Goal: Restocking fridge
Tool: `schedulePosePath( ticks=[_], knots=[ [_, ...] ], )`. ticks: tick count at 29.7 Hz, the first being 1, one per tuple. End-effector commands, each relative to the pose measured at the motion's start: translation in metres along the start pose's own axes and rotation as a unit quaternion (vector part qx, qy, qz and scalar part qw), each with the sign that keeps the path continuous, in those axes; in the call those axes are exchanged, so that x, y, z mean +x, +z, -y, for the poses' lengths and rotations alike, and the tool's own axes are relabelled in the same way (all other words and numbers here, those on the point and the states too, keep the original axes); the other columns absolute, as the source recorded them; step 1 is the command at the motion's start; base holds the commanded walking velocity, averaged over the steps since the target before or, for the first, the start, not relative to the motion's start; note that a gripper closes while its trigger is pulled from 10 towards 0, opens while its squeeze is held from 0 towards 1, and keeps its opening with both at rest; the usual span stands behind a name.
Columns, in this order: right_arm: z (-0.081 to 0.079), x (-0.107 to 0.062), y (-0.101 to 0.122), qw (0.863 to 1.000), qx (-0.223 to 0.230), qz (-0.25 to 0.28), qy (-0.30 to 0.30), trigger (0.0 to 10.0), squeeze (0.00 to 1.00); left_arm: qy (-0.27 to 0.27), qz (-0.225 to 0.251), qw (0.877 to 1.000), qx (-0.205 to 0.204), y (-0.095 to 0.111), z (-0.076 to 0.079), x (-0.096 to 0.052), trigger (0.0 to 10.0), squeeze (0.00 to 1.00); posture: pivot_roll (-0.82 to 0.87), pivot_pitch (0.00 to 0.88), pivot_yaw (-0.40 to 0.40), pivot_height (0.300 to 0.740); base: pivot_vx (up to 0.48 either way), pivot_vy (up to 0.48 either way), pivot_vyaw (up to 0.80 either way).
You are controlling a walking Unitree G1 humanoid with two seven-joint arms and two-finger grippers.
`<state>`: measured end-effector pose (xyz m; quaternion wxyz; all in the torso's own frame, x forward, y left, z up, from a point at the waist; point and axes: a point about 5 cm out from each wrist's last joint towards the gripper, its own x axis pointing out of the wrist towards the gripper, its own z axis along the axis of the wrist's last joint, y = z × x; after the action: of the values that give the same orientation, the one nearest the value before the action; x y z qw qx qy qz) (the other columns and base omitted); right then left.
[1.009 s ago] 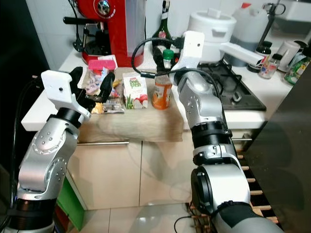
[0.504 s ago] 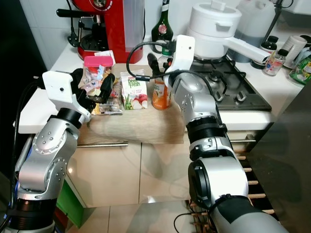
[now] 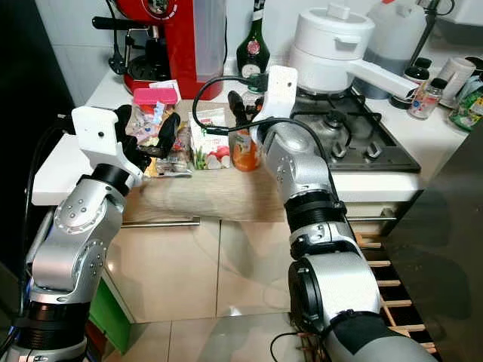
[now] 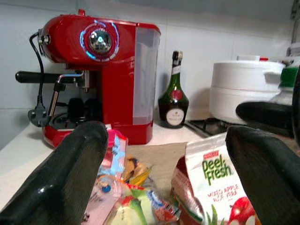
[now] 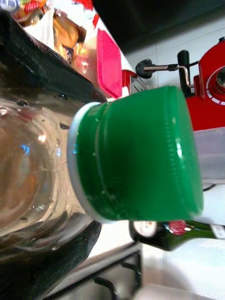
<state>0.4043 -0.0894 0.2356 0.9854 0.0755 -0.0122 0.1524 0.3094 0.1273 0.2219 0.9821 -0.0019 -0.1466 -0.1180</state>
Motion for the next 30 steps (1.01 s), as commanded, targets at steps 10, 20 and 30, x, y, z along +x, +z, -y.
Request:
schedulePosePath(
  ticks=[10,20,30],
  knots=[
    [0.028,-0.039,0.029,0.967,-0.082,0.212,-0.115,0.0,0.00,0.016,0.018,1.000,0.015,0.000,0.000,0.002,10.0,0.00,-0.05,0.000,-0.016,0.740,0.000,0.000,0.00],
    [0.020,-0.063,0.010,0.947,-0.127,0.272,-0.115,0.0,0.00,0.045,0.024,0.998,0.045,0.000,-0.002,0.003,10.0,0.00,-0.06,0.000,-0.005,0.740,-0.140,0.000,0.00],
    [0.022,-0.064,0.005,0.950,-0.124,0.264,-0.115,0.0,0.00,0.049,0.033,0.997,0.050,0.001,-0.002,0.004,10.0,0.00,-0.06,0.000,-0.004,0.740,-0.342,0.000,0.00]
  ],
)
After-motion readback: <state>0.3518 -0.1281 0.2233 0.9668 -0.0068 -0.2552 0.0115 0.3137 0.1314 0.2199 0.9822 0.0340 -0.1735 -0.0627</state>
